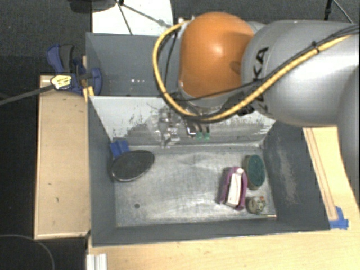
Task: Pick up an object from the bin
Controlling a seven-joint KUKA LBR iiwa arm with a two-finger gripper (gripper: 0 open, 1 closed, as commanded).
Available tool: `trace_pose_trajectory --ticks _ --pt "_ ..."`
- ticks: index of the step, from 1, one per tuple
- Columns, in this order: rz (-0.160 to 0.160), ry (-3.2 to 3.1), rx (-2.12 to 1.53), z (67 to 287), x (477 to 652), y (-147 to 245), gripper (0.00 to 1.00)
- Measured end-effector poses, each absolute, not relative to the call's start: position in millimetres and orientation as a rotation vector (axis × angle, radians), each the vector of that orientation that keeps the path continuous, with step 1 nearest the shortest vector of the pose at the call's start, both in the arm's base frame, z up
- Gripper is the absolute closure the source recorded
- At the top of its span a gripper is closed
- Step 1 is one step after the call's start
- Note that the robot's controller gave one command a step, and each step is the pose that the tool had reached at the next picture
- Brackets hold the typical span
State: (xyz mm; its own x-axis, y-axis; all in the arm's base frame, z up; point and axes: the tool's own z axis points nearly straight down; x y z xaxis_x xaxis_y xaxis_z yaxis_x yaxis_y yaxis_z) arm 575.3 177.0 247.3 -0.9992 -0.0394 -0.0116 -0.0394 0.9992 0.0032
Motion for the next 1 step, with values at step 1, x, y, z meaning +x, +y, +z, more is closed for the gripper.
trace_pose_trajectory --ticks 1 --pt "0.002 3.138 -0.059 242.3 573.9 176.1 0.0"
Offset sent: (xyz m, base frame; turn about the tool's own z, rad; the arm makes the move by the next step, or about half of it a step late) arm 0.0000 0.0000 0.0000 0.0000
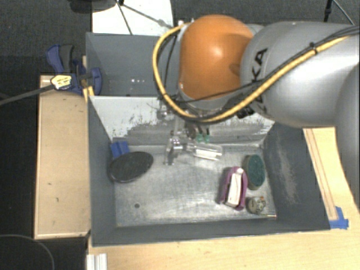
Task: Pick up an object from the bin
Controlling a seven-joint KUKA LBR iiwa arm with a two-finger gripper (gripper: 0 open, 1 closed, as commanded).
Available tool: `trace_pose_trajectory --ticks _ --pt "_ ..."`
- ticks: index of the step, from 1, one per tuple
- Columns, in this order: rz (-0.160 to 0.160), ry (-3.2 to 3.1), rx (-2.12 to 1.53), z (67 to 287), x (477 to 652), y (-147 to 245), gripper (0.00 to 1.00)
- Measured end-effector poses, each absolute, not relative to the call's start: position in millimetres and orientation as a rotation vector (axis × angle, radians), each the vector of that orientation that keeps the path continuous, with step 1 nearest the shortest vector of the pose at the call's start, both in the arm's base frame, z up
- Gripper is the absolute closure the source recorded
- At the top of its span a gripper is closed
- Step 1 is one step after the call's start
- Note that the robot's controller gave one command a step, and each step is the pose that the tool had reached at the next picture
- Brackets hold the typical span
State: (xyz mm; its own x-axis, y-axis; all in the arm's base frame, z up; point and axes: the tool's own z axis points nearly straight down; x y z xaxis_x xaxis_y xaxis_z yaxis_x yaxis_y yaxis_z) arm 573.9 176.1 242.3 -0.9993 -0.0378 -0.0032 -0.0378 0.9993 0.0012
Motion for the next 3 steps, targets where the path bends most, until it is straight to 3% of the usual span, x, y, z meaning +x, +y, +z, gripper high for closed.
trace_pose_trajectory --ticks 1,2,3 --pt "0.0 3.136 -0.144 262.2 569.0 123.6 0.0" --pt "0.001 3.145 -0.046 177.5 575.3 152.9 0.0" --pt "0.001 3.145 -0.093 80.0 552.6 194.7 0.0"
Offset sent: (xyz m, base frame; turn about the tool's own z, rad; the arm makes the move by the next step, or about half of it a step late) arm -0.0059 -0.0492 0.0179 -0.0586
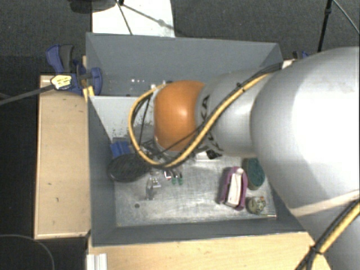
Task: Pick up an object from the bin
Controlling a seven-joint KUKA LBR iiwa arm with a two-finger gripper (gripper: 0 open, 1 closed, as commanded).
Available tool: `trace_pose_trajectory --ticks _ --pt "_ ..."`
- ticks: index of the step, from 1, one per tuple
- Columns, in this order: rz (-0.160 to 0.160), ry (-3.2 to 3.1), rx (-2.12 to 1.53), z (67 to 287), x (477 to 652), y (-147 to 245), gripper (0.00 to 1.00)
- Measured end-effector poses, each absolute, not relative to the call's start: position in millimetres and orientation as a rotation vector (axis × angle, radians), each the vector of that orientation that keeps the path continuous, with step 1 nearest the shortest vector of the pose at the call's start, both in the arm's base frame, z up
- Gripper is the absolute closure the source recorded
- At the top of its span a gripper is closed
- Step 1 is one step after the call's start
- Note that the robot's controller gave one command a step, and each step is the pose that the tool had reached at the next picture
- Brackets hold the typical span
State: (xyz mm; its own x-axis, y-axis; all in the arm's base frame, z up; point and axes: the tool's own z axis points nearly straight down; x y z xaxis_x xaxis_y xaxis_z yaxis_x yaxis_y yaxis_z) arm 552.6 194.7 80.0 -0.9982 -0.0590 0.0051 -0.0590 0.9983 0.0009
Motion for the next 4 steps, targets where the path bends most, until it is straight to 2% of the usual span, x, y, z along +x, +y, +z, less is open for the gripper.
trace_pose_trajectory --ticks 1,2,3,4 --pt "-0.006 -3.145 -0.095 92.7 577.5 240.4 0.0" --pt "-0.001 -3.063 -0.686 74.4 575.2 235.8 0.0" --pt "0.007 -3.057 -0.679 73.3 573.0 235.6 1.0" --pt "-0.008 -3.077 -0.669 186.3 576.1 226.9 1.0"
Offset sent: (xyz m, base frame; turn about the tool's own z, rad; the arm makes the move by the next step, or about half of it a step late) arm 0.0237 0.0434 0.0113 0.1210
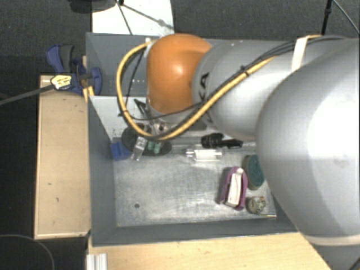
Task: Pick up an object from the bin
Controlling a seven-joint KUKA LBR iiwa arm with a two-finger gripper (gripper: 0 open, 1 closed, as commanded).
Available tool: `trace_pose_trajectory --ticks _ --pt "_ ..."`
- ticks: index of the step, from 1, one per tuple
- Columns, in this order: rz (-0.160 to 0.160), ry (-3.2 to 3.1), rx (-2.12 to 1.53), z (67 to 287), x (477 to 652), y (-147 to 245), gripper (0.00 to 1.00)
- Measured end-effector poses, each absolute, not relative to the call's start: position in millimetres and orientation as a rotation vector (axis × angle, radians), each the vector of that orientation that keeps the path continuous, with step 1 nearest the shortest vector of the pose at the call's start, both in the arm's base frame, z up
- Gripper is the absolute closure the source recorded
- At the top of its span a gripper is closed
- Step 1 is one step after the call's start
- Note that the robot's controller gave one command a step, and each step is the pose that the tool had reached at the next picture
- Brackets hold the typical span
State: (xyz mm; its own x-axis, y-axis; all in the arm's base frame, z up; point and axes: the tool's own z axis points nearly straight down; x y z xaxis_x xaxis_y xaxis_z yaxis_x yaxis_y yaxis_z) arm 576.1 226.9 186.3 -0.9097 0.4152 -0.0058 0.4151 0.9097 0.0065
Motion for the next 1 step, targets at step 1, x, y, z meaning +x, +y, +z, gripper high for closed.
trace_pose_trajectory --ticks 1 --pt "0.004 3.09 0.538 227.3 575.8 230.8 1.0"
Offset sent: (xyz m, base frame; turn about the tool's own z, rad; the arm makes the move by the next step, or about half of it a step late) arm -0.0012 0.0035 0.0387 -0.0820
